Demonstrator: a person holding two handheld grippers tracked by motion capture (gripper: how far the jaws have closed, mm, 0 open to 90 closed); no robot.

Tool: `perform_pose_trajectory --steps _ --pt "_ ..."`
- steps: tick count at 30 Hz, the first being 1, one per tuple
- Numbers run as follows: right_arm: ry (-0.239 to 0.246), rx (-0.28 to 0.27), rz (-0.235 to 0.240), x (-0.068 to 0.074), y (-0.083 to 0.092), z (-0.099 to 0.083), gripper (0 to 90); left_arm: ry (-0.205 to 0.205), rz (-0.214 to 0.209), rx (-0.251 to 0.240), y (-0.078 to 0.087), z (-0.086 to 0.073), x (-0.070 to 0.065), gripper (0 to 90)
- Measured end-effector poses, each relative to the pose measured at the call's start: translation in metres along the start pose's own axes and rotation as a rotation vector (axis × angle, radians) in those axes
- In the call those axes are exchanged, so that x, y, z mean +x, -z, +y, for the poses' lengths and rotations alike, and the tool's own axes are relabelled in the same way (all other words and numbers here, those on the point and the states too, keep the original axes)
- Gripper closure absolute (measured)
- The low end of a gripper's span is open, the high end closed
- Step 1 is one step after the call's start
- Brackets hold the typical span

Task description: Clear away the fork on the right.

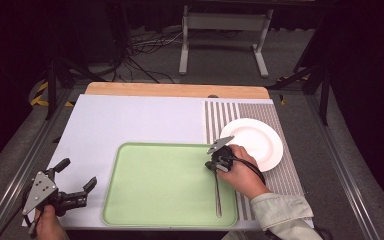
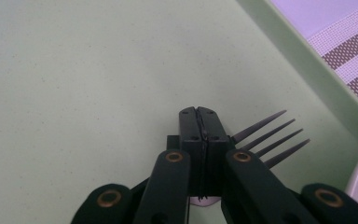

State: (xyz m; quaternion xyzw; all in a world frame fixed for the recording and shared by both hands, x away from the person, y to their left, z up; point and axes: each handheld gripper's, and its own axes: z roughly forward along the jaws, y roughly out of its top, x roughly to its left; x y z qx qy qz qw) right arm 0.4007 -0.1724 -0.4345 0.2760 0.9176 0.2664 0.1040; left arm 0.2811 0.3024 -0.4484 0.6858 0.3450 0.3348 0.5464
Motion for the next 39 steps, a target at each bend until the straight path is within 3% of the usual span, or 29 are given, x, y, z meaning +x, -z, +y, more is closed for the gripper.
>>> perform_pose_trajectory --steps 7,9,14,17,21,23,25,39 --pt "-0.005 0.005 -0.003 -0.002 0.001 -0.001 90.0 0.006 0.001 -0.006 0.000 -0.001 -0.001 0.3" --pt "-0.021 0.011 -0.023 -0.002 0.002 -0.001 90.0 0.006 0.003 -0.006 0.000 -0.001 0.000 0.3" --pt "0.000 -0.053 0.009 0.000 0.012 0.004 81.5 0.007 0.007 -0.006 0.002 -0.001 0.000 0.3" --pt "-0.006 -0.115 0.021 0.002 0.023 0.009 67.5 0.004 0.009 -0.005 0.003 -0.002 0.000 0.3" --pt "0.036 -0.223 0.027 0.004 0.036 0.013 33.2 0.008 0.006 -0.001 0.002 -0.002 -0.001 0.3" --pt "0.054 -0.246 0.019 0.005 0.039 0.013 28.2 0.007 0.006 -0.002 0.002 -0.002 -0.001 0.3" --pt "0.110 -0.309 -0.005 0.006 0.050 0.012 19.5 0.006 0.007 -0.003 0.002 -0.002 -0.001 0.3" --pt "0.119 -0.458 -0.019 0.006 0.086 -0.004 18.1 0.005 0.007 0.001 0.002 -0.002 -0.002 0.3"
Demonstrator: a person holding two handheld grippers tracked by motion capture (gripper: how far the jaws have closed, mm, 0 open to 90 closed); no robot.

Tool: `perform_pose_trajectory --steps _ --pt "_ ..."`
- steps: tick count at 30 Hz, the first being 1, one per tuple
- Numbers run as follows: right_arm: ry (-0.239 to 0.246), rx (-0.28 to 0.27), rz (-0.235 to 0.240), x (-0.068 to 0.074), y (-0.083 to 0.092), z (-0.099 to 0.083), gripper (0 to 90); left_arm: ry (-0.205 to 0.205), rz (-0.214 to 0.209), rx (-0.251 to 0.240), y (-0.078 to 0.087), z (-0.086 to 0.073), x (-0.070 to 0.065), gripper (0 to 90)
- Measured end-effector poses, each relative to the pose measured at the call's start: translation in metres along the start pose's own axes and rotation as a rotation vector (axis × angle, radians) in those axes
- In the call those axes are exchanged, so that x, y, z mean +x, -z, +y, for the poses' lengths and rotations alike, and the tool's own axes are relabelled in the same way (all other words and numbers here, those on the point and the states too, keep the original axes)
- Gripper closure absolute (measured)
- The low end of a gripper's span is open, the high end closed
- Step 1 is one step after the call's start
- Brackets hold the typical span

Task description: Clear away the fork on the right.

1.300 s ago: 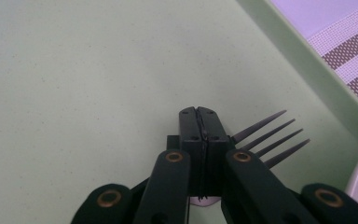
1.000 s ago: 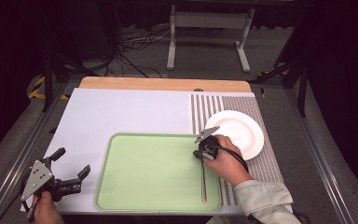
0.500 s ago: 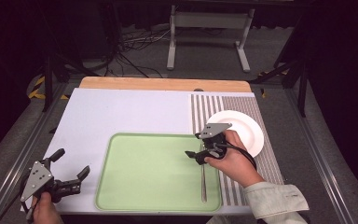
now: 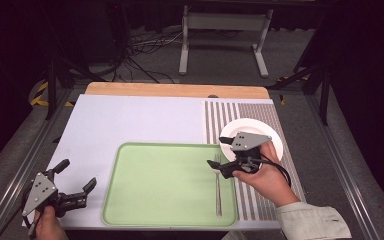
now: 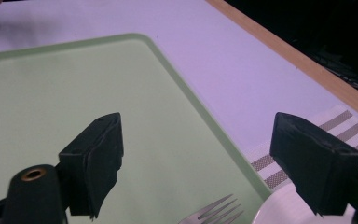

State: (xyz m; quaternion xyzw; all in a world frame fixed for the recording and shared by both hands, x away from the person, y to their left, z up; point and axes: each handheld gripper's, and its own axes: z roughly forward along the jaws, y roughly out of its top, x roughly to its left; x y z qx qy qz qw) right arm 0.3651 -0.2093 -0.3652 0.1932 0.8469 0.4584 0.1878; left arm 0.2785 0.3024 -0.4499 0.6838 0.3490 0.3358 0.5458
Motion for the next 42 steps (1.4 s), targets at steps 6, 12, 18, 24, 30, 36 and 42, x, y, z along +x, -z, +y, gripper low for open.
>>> perform_pose_trajectory --steps 6,12,18,24,30,36,42 --pt "0.003 -0.036 -0.012 -0.003 0.016 -0.005 17.6 0.004 -0.005 -0.005 0.000 0.000 0.000 0.3" --pt "0.002 -0.076 -0.041 -0.006 0.034 -0.015 16.9 0.003 -0.009 -0.007 0.000 0.000 0.000 0.3" --pt "-0.010 -0.145 -0.073 -0.010 0.052 -0.029 16.5 -0.008 -0.021 -0.014 0.000 0.000 0.000 0.3" --pt "-0.032 -0.215 -0.110 -0.014 0.070 -0.049 15.9 -0.006 -0.030 -0.019 0.000 0.000 0.000 0.3" --pt "-0.060 -0.242 -0.139 -0.017 0.079 -0.065 15.9 -0.007 -0.023 -0.017 0.000 0.000 0.000 0.3" --pt "-0.089 -0.268 -0.161 -0.020 0.087 -0.083 15.8 -0.012 -0.032 -0.014 0.000 0.000 -0.001 0.3" --pt "-0.119 -0.285 -0.181 -0.023 0.093 -0.102 15.4 -0.007 -0.032 -0.017 0.000 0.000 -0.001 0.3"
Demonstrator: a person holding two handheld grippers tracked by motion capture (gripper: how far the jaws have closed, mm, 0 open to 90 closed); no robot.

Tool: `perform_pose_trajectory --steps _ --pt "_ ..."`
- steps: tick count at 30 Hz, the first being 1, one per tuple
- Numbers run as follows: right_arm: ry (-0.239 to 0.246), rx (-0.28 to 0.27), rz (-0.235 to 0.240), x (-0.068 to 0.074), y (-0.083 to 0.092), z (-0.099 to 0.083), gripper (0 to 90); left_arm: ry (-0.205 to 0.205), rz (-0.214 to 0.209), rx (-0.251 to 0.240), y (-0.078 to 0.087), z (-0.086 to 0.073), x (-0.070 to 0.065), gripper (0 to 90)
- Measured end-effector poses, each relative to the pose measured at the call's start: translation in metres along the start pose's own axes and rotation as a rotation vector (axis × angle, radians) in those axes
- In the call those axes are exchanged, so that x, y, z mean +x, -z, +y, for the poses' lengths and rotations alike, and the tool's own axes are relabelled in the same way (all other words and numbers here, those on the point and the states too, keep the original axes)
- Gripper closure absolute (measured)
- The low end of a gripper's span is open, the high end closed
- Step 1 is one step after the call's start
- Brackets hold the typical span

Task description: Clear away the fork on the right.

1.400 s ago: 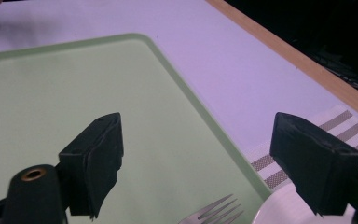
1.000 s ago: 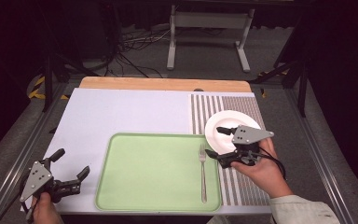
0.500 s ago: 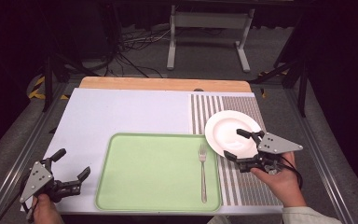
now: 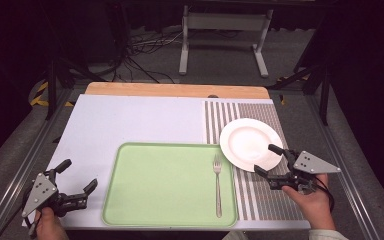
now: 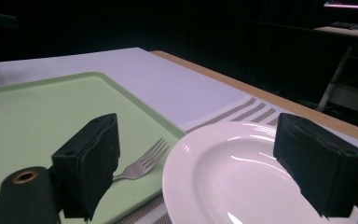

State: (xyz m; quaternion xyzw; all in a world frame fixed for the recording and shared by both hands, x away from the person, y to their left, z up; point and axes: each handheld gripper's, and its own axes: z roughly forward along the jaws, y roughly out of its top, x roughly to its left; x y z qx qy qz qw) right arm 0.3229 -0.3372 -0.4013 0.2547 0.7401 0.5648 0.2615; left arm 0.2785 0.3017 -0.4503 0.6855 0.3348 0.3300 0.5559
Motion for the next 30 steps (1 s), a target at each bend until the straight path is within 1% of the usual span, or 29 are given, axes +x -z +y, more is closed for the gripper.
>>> perform_pose_trajectory --steps 1,4,7,10,15,17,20,25,28,30 --pt "-0.001 0.004 -0.005 -0.001 0.002 -0.005 15.3 0.000 0.000 0.000 0.000 0.000 0.000 0.3" --pt "-0.008 0.008 -0.009 -0.002 0.004 -0.010 15.3 -0.001 0.000 0.001 0.000 0.000 0.000 0.3" --pt "-0.027 -0.003 -0.016 -0.003 0.006 -0.020 15.2 -0.002 0.000 0.000 0.000 0.000 0.000 0.3" --pt "-0.032 0.020 -0.027 -0.004 0.007 -0.028 15.2 0.002 0.002 -0.003 0.000 0.000 0.000 0.3" --pt "-0.053 0.034 -0.024 -0.003 0.005 -0.035 14.4 0.004 0.003 -0.006 0.001 0.001 0.001 0.3" --pt "-0.050 0.048 -0.023 -0.001 0.003 -0.038 14.5 0.007 0.004 -0.009 0.001 0.001 0.001 0.3" --pt "-0.061 0.068 -0.020 0.000 -0.001 -0.045 14.5 0.008 0.005 -0.011 0.002 0.001 0.001 0.3" --pt "-0.070 0.080 -0.020 0.000 -0.002 -0.048 14.5 0.007 0.005 -0.014 0.002 0.001 0.002 0.3" --pt "-0.091 0.083 -0.020 0.000 -0.004 -0.049 14.4 0.011 0.005 -0.014 0.002 0.001 0.002 0.3" --pt "-0.090 0.083 -0.020 0.000 -0.004 -0.049 14.5 0.011 0.005 -0.015 0.002 0.001 0.002 0.3"
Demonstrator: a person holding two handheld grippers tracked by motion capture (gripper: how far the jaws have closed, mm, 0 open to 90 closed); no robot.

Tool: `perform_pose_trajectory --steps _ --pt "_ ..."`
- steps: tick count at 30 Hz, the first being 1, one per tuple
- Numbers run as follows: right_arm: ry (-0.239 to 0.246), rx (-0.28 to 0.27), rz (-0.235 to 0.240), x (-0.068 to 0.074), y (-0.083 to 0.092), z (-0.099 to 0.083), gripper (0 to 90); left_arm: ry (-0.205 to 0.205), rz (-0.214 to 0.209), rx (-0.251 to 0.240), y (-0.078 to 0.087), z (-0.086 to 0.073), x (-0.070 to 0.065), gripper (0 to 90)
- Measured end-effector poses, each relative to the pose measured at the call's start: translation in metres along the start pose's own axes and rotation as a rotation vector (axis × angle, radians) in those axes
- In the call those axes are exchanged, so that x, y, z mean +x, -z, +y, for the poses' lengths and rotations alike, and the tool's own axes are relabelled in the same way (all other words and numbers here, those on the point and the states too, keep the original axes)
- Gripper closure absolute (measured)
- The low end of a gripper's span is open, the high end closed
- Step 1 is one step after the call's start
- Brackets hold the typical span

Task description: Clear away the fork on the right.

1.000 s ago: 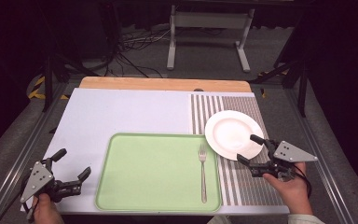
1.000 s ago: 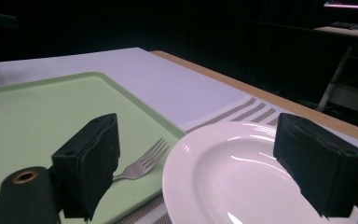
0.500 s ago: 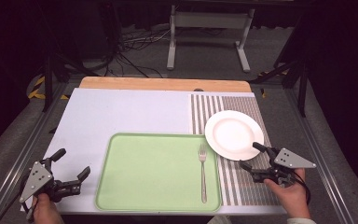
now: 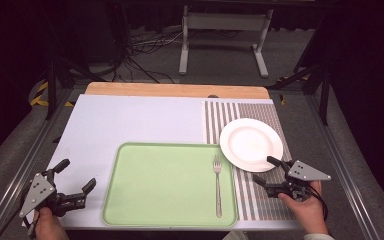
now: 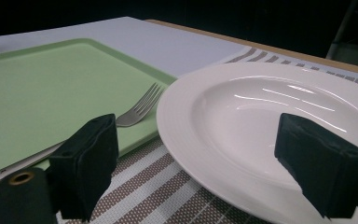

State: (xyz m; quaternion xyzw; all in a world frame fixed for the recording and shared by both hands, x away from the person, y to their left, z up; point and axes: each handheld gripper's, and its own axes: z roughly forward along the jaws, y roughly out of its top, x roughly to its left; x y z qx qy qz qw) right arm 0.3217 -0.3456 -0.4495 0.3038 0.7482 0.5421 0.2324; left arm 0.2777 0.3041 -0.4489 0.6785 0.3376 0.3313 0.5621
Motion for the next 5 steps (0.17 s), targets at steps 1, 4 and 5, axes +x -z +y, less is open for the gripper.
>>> perform_pose_trajectory --steps 1,4,5 --pt "-0.004 -0.003 -0.001 0.0001 0.0001 0.0001 14.5 -0.002 -0.001 -0.002 0.0000 0.0001 0.0002 0.3" --pt "-0.003 -0.012 -0.002 -0.0006 0.0005 0.0004 14.5 -0.001 -0.003 -0.004 0.0000 0.0000 0.0004 0.3" --pt "-0.006 -0.011 -0.002 -0.0005 0.0006 0.0003 14.6 -0.001 -0.004 -0.003 0.0001 0.0001 0.0005 0.3"
